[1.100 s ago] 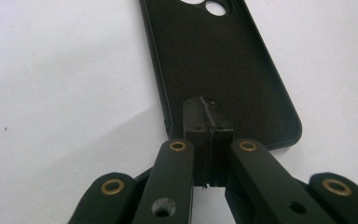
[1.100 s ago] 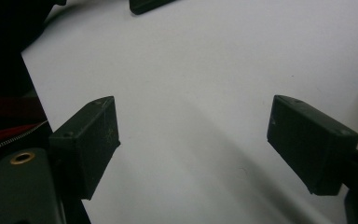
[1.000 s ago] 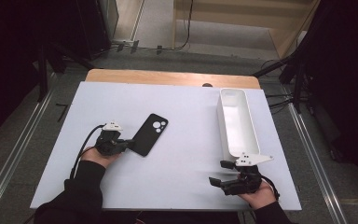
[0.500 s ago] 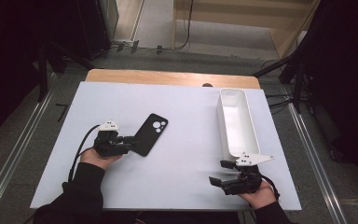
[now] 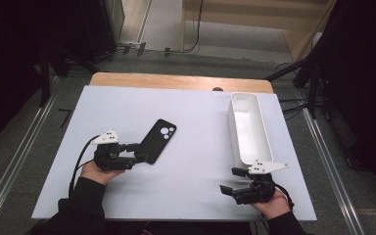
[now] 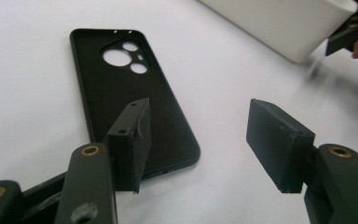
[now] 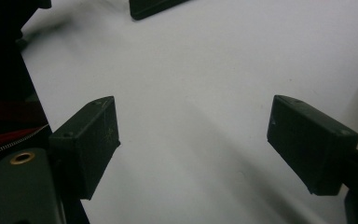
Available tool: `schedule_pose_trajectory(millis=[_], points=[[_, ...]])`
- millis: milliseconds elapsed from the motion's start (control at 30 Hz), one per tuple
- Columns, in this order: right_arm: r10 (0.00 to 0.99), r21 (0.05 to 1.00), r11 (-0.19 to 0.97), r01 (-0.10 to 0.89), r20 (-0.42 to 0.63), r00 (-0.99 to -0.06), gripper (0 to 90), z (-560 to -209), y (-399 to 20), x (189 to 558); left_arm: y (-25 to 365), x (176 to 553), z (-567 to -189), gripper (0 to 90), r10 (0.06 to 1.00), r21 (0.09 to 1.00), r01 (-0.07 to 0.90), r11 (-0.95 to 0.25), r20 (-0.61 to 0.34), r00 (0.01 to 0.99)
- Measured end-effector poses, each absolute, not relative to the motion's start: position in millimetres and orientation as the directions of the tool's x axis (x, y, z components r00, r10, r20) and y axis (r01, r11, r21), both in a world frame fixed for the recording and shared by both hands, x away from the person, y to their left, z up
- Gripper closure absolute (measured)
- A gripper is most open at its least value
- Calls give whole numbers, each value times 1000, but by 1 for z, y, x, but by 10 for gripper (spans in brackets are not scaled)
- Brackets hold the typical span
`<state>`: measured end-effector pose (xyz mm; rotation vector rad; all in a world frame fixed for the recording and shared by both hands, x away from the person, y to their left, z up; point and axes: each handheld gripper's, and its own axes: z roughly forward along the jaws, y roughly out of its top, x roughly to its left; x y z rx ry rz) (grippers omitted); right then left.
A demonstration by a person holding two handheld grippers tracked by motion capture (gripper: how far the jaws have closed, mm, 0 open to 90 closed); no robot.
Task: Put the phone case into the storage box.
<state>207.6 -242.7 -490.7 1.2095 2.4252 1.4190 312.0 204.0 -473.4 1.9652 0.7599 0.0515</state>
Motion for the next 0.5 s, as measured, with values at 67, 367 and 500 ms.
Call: schedule_pose_trajectory(millis=[67,367,500], points=[[665,768,259,586,299,-684,151,-491,-243,208,206,309,-474,364,522,827,471,-307,-268,810],[664,773,257,580,295,-687,151,-491,-243,208,212,290,-474,326,489,855,430,-292,-253,835],[667,776,255,577,290,-686,151,-491,-243,208,214,283,-473,325,480,859,420,-293,-248,842]])
